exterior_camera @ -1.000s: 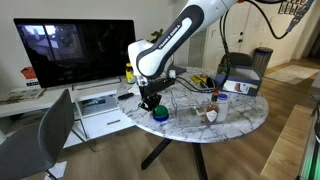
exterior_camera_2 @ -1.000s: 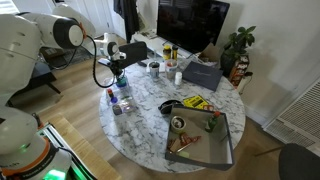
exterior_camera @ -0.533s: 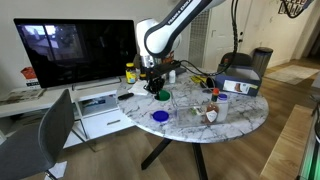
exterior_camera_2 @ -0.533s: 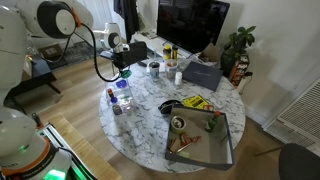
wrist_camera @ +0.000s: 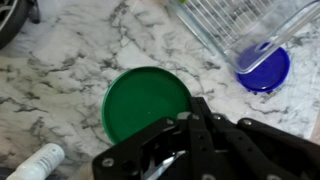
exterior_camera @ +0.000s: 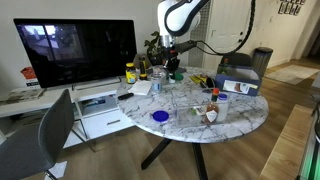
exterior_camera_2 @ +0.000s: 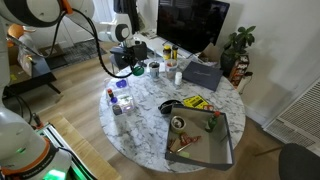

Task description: Put the green lid in the box

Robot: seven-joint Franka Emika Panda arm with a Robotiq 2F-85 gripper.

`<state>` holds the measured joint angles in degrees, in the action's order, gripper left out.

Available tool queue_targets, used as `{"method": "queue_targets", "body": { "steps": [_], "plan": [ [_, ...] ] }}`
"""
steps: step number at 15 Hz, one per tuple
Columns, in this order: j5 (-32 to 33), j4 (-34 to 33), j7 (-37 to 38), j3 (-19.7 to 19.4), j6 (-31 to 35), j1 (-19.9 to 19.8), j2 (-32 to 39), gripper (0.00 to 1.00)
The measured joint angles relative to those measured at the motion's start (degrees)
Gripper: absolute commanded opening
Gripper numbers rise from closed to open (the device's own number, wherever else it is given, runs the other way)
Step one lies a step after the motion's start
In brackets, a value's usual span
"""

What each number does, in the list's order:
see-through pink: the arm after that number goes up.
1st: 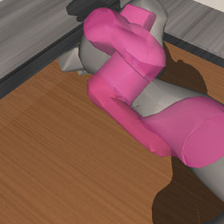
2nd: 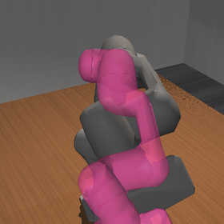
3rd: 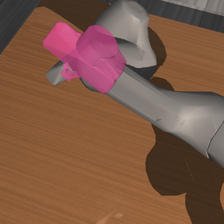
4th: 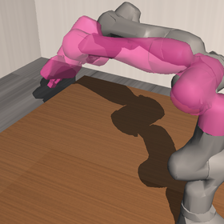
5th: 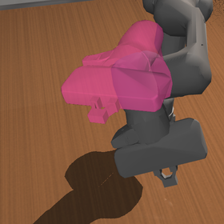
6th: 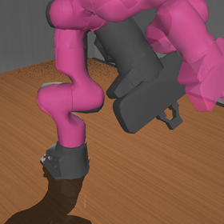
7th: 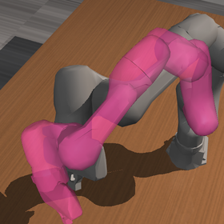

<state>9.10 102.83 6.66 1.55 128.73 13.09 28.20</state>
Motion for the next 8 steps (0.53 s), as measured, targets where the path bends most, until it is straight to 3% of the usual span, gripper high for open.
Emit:
{"method": "queue_targets", "body": {
  "steps": [4,8],
  "plan": [
    [3.1,1.4,-2.1,-1.8,-2.8,-2.7,-2.4,0.01],
    [6.0,2.6,0.9,-3.3,-3.6,-2.8,-2.7,0.01]
  ]
}}
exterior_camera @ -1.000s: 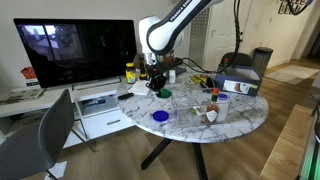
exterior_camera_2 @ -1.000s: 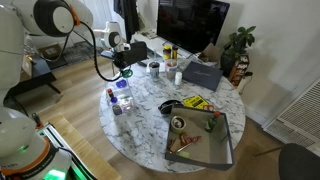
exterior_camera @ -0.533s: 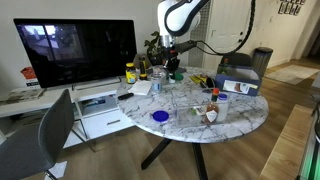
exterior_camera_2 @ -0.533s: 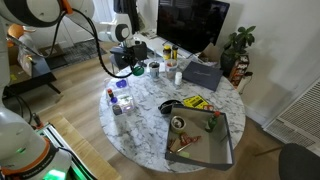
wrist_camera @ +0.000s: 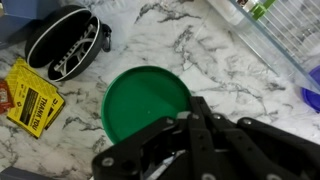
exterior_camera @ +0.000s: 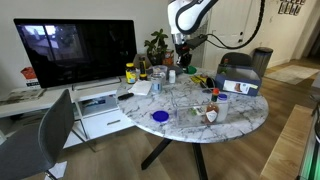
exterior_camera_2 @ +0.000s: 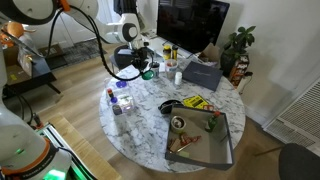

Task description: Put the green lid in the box

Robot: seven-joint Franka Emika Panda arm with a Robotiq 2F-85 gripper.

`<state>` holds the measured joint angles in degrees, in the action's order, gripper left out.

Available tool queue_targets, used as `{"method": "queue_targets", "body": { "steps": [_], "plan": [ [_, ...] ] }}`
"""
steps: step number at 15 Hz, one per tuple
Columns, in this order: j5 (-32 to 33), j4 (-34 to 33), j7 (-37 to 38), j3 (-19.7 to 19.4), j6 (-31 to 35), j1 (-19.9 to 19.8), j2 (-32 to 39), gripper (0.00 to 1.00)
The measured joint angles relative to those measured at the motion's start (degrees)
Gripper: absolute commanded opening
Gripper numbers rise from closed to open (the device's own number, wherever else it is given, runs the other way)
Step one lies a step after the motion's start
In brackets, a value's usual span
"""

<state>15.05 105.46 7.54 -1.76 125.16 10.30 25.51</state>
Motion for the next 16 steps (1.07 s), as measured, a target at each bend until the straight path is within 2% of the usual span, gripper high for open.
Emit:
{"method": "queue_targets", "body": {
  "steps": [6,12,16],
  "plan": [
    [-1.4,-2.2,2.6,-0.5,-1.0,-1.1,0.1,0.00],
    [-6.8,-9.4,3.8,-4.6,-10.1,-9.4,1.5,0.00],
    [-10.5,-10.9,7.6,-6.2,-11.9,-13.5,5.1,0.01]
  ]
}}
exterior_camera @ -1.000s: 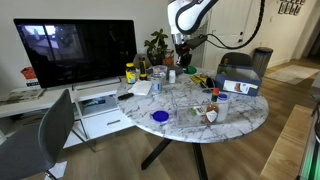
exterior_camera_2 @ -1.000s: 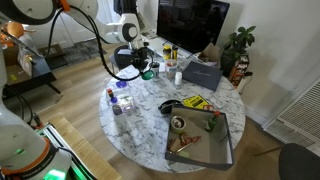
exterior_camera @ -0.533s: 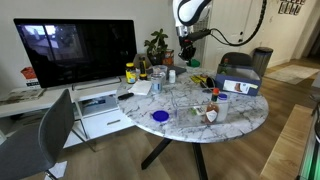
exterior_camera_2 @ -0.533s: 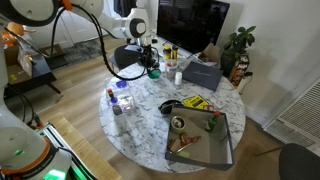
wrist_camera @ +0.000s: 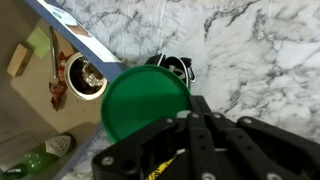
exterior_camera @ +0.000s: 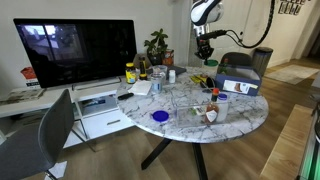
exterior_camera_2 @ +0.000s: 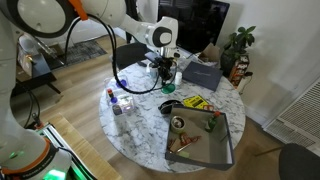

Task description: Put the green lid in the box

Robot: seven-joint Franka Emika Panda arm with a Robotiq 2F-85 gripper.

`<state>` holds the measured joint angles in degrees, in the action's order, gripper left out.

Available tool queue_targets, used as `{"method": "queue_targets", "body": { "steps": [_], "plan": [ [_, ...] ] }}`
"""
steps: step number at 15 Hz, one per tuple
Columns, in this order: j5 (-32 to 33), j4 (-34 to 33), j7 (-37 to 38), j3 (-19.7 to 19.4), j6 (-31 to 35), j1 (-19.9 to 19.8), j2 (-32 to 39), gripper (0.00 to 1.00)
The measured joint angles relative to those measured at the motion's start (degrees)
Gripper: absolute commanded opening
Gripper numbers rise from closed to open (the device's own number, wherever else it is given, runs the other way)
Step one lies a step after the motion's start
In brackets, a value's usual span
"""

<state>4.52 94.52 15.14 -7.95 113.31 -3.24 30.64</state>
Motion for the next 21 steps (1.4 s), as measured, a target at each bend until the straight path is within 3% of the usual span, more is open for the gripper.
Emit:
{"method": "queue_targets", "body": {
  "steps": [12,21],
  "plan": [
    [-3.3,-3.3,4.4,-0.8,0.0,-2.0,3.0,0.00],
    [-6.5,-7.2,8.2,-4.6,0.0,-7.8,3.9,0.00]
  ]
}}
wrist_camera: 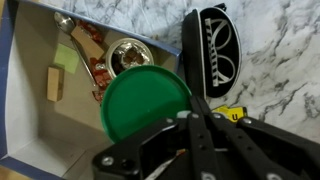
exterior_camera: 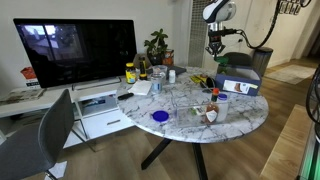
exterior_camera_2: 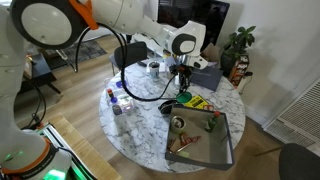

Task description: Put the green lid in the box

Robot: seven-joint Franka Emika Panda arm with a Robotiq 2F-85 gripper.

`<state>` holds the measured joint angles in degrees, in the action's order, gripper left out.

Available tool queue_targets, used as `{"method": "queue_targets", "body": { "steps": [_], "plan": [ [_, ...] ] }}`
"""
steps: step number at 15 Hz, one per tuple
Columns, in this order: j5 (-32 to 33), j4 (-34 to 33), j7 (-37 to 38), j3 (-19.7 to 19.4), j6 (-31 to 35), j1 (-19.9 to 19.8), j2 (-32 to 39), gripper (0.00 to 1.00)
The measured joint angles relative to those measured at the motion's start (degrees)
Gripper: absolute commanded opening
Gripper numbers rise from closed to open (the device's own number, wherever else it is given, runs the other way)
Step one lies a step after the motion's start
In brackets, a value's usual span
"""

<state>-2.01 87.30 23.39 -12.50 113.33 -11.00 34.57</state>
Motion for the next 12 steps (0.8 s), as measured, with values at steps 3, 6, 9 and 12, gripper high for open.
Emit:
{"method": "queue_targets", "body": {
  "steps": [3,6,9,12],
  "plan": [
    [-0.5,-0.2,-0.4,0.0,0.0,-2.0,1.9,0.00],
    [-1.7,-0.7,-4.2,0.2,0.1,-3.6,4.4,0.00],
    [-3.9,-2.5,-8.6,0.9,0.1,-5.5,7.2,0.00],
    [-5.5,-5.1,-12.8,1.8,-0.8,-7.3,10.2,0.01]
  ]
}}
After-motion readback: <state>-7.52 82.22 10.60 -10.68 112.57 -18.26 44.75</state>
